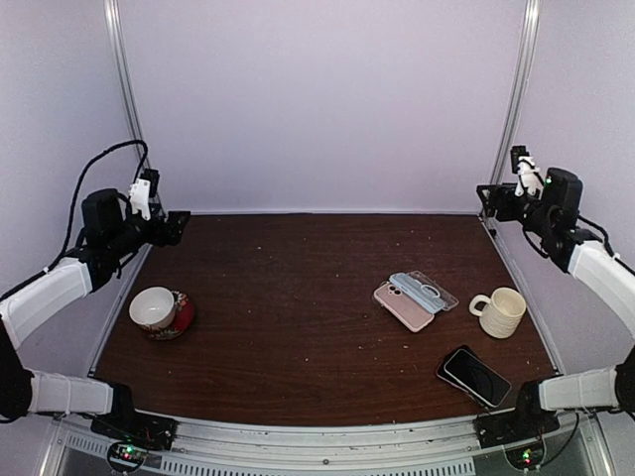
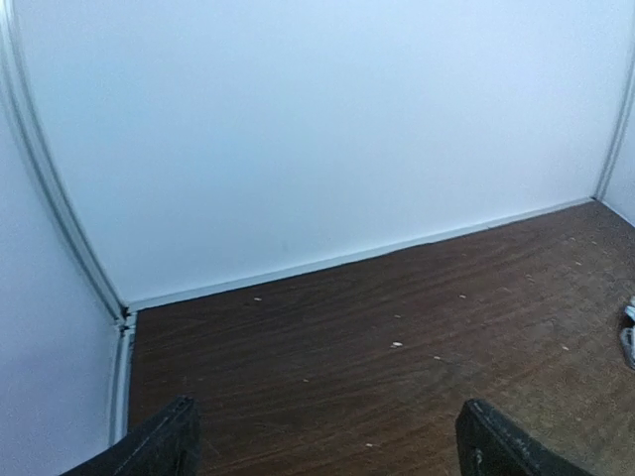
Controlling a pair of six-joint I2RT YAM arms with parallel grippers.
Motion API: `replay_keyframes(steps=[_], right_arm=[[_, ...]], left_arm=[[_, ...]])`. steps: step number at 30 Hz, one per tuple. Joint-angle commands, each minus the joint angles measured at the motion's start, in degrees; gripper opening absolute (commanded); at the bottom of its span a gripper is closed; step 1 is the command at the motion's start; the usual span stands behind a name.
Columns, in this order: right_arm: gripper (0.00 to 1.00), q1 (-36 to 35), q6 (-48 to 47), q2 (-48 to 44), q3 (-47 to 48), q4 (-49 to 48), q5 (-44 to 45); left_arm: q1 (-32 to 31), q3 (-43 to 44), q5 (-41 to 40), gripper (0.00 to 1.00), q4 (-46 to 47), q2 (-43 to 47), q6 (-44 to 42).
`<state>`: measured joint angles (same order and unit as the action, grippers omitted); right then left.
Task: Put the phone into the phone case
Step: Move the phone case to the center of the board.
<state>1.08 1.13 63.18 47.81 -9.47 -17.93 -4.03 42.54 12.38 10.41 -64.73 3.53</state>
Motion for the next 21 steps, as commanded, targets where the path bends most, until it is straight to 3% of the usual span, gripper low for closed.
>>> replay_keyframes(steps=[1, 4, 8, 14, 21], right_arm=[[0.74, -8.7, 0.4, 7.5, 11.8, 31.2, -6.8], [0.69, -16.2, -0.3, 16.2, 19.7, 44.0, -0.6], [0.66, -22.3, 0.7, 26.3, 27.2, 52.8, 4.9], [0.49, -22.6, 3.2, 39.1, 34.4, 57.5, 2.9], [0.39, -19.3, 6.3, 47.8, 38.0, 55.9, -1.3]], left_arm=[[-9.2, 7.1, 2.8, 0.91, -15.6, 0.0, -2.4], [-16.9, 12.1, 1.8, 0.89, -25.1, -3.7, -5.7], [-19.9, 17.0, 6.9, 0.85, -34.1, -9.4, -3.8], [-20.4, 15.5, 7.2, 0.83, -33.4, -9.4, -1.3], [-20.4, 15.3, 5.8, 0.83, -35.1, -8.5, -0.9]])
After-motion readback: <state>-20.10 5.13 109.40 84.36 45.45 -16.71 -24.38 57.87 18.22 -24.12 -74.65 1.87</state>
